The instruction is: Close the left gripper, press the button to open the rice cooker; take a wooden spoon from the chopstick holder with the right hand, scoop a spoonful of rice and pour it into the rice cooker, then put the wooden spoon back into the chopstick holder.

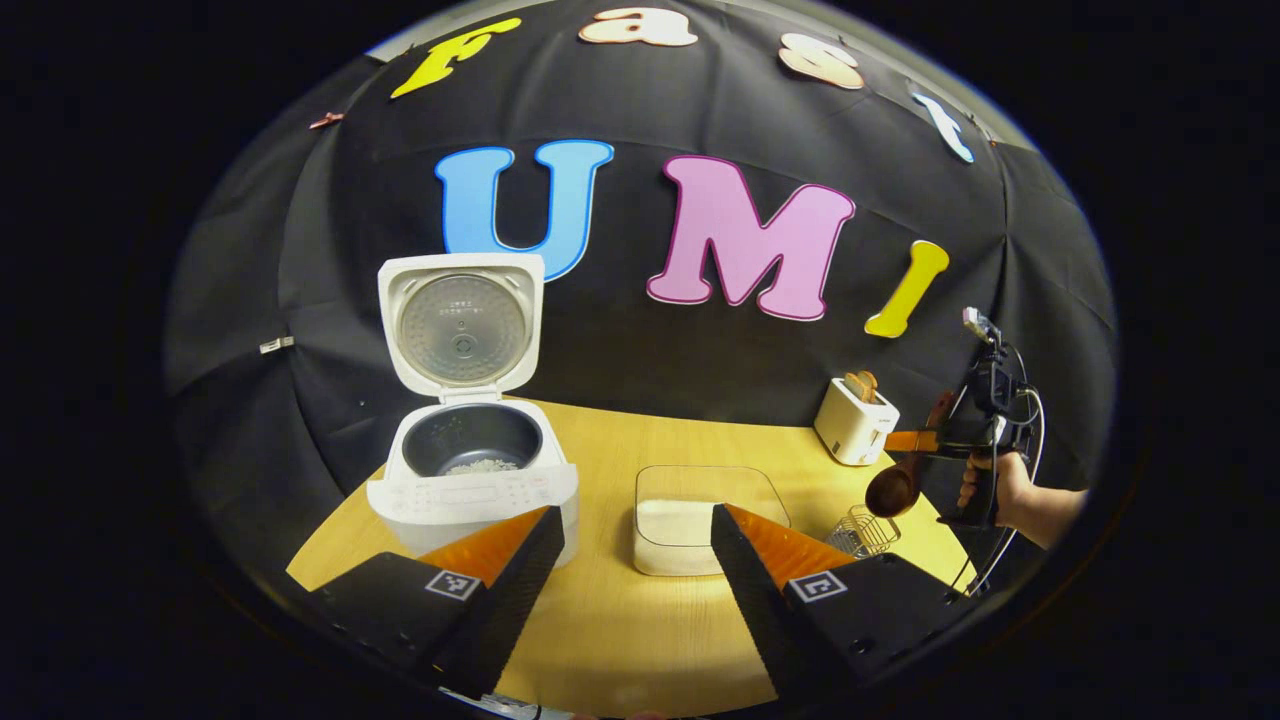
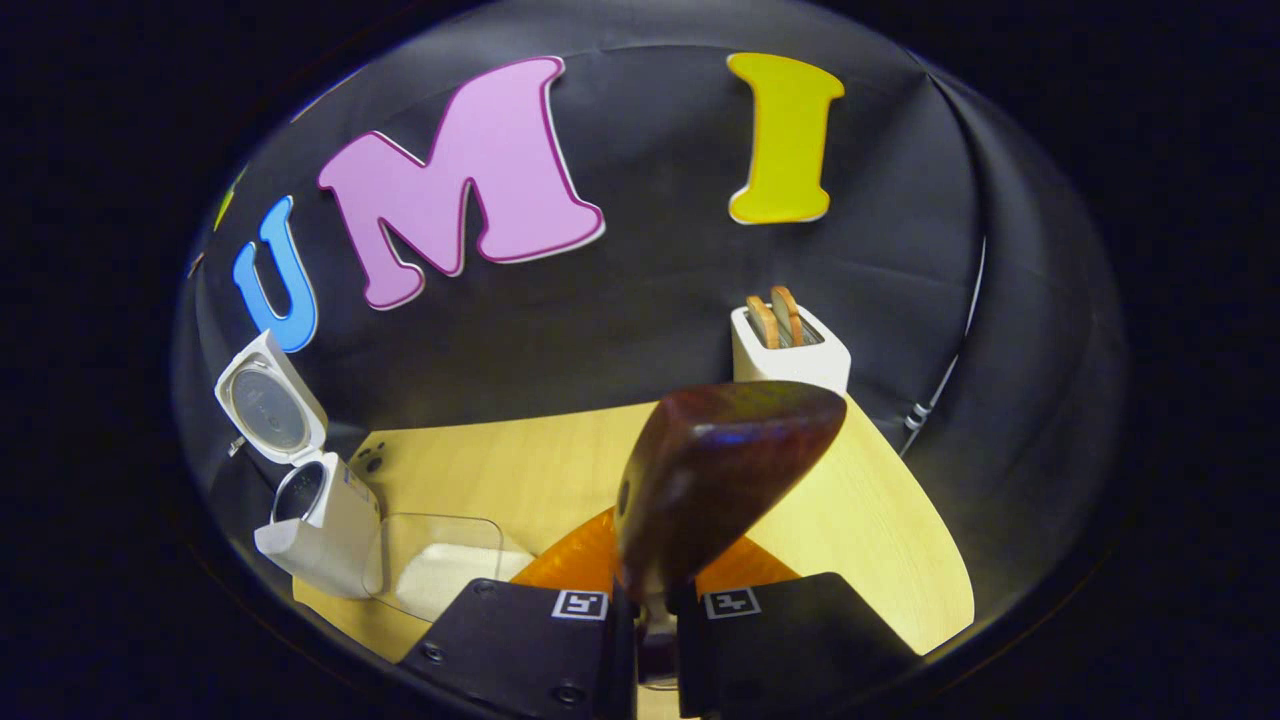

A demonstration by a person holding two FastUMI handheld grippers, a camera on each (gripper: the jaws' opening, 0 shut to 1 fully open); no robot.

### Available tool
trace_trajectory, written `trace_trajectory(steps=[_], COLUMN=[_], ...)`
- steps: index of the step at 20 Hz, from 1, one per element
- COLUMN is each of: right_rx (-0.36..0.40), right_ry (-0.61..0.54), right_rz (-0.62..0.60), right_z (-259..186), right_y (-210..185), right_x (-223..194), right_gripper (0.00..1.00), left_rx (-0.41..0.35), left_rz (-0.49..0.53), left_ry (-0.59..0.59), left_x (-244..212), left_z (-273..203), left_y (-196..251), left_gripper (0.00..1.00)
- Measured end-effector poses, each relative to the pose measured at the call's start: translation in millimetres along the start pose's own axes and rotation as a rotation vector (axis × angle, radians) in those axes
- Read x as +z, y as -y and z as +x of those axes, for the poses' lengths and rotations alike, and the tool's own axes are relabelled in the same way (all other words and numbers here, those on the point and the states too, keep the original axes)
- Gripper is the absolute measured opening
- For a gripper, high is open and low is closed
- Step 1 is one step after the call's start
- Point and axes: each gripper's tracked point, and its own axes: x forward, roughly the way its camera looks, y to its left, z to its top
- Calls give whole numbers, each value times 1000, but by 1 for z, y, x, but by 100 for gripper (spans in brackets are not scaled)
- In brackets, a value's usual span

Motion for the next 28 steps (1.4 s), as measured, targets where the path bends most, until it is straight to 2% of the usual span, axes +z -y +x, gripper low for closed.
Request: trace_trajectory(steps=[2, 6, 8, 12, 17, 23, 28], right_rx=[27, 93, 117, 152, 122, 44, 55], right_ry=[15, 42, 61, 32, 24, 7, -8], right_rz=[-4, -18, -45, -54, -101, -143, -136], right_z=[2, 17, 33, 61, 89, 102, 104], right_y=[-29, -96, -127, -177, -191, -190, -212], right_x=[8, 7, -5, -44, -76, -113, -132], right_gripper=[20, 20, 20, 20, 20, 20, 20], left_rx=[-6, -18, -25, -46, -77, -112, -110], left_rz=[12, -30, -36, 29, 9, 2, -10], left_ry=[14, 27, 16, -13, -35, -42, -62], left_x=[2, 5, 1, -6, -11, -21, -32], left_z=[0, 0, 2, 7, 17, 28, 29], left_y=[-11, -41, -55, -81, -98, -110, -118], left_gripper=[96, 96, 96, 96, 95, 95, 96])
